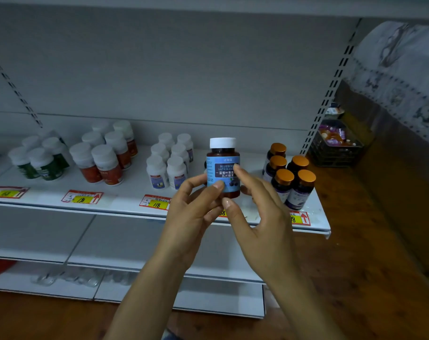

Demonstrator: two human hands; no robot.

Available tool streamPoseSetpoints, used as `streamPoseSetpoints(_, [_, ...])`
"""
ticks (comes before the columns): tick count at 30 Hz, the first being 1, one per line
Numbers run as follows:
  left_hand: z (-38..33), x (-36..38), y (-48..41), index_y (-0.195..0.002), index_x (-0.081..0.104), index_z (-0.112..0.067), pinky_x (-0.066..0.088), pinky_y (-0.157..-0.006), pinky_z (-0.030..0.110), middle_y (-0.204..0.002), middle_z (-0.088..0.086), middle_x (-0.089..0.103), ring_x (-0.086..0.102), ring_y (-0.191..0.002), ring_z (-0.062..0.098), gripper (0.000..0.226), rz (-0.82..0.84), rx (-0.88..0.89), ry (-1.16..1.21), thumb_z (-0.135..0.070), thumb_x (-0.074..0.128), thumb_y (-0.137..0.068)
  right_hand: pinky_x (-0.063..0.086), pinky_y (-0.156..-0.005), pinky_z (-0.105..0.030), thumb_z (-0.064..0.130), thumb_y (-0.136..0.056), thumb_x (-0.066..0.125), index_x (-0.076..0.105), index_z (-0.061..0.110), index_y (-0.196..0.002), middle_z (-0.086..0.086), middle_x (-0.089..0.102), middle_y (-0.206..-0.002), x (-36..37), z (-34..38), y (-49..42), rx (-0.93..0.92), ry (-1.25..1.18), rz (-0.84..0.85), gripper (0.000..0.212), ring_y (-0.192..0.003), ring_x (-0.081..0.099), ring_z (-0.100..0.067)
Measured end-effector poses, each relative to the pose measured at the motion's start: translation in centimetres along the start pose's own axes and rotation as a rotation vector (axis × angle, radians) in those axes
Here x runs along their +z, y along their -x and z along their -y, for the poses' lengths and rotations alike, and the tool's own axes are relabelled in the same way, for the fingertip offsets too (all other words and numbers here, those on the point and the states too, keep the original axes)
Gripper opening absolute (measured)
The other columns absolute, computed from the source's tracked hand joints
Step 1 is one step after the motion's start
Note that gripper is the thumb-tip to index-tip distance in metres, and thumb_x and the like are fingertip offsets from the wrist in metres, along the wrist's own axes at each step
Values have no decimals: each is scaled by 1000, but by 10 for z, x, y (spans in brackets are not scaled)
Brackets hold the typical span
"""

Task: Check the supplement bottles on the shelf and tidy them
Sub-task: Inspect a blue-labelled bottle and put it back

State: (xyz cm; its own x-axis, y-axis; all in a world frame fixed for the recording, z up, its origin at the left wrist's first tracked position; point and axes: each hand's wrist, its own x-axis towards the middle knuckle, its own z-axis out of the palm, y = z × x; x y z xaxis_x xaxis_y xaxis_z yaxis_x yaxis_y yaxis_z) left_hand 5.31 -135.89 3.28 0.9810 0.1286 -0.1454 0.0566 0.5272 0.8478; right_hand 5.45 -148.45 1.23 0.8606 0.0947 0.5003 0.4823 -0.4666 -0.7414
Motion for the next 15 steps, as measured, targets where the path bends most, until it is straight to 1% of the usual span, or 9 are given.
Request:
streamPoseSetpoints(3, [0, 2, -4, -123, 54, -2, 54, -60, 21, -104, 14, 70, 70, -68, 13, 58, -8, -8, -17, -18, 70, -70, 37, -92, -3, 38, -91, 56, 45, 35, -139, 28, 47, -125, 0, -3, 5, 20, -18, 0, 49, -116, 47, 11])
streamPoseSetpoints(5, [2, 3, -5, -121, 56, -2, 53, -60, 20, -101, 12, 70, 69, -67, 11, 55, -7, -2, -48, -20, 70, -71, 37, -91, -2, 38, -90, 57, 43, 40, -138, 34, 44, -125, -1, -4, 8, 49, -42, 5, 50, -117, 47, 12])
streamPoseSetpoints(6, [3, 5, -5, -118, 57, -4, 53, -60, 20, -99, 11, 71, 69, -66, 11, 49, -3, 2, -69, -21, 68, -73, 37, -91, -2, 39, -89, 58, 42, 42, -138, 35, 43, -126, -1, -5, 9, 68, -62, 3, 51, -117, 47, 12])
streamPoseSetpoints(8, [6, 6, -6, -108, 60, -8, 52, -59, 18, -95, 8, 70, 67, -65, 8, 29, 5, 9, -105, -22, 63, -83, 38, -90, -2, 41, -86, 60, 41, 43, -135, 34, 46, -126, -3, -6, 8, 110, -107, -17, 52, -115, 49, 11])
streamPoseSetpoints(9, [8, 7, -5, -105, 61, -10, 52, -60, 18, -95, 7, 70, 67, -67, 7, 20, 2, 9, -125, -20, 60, -88, 39, -89, -3, 41, -85, 61, 41, 42, -134, 30, 49, -126, -3, -6, 7, 128, -131, -33, 53, -113, 51, 10])
streamPoseSetpoints(11, [12, 8, -5, -104, 62, -12, 54, -65, 19, -101, 10, 71, 69, -79, 11, 15, -2, 8, -178, -16, 57, -91, 41, -87, -4, 42, -84, 64, 42, 43, -129, 27, 53, -123, -6, -8, 5, 169, -187, -54, 50, -111, 53, 9])
streamPoseSetpoints(13, [14, 9, -5, -107, 64, -14, 56, -73, 23, -106, 8, 71, 69, -92, 17, 21, 8, 5, -216, -18, 61, -87, 43, -85, -5, 43, -85, 64, 42, 46, -123, 31, 55, -118, -8, -9, 3, 212, -253, -48, 44, -109, 55, 10])
streamPoseSetpoints(15, [14, 10, -4, -114, 65, -18, 57, -81, 26, -108, 4, 72, 69, -98, 17, 31, 44, -10, -253, -24, 61, -84, 45, -85, -7, 40, -82, 62, 44, 47, -120, 34, 57, -113, -9, -10, 2, 235, -308, -33, 43, -107, 57, 8])
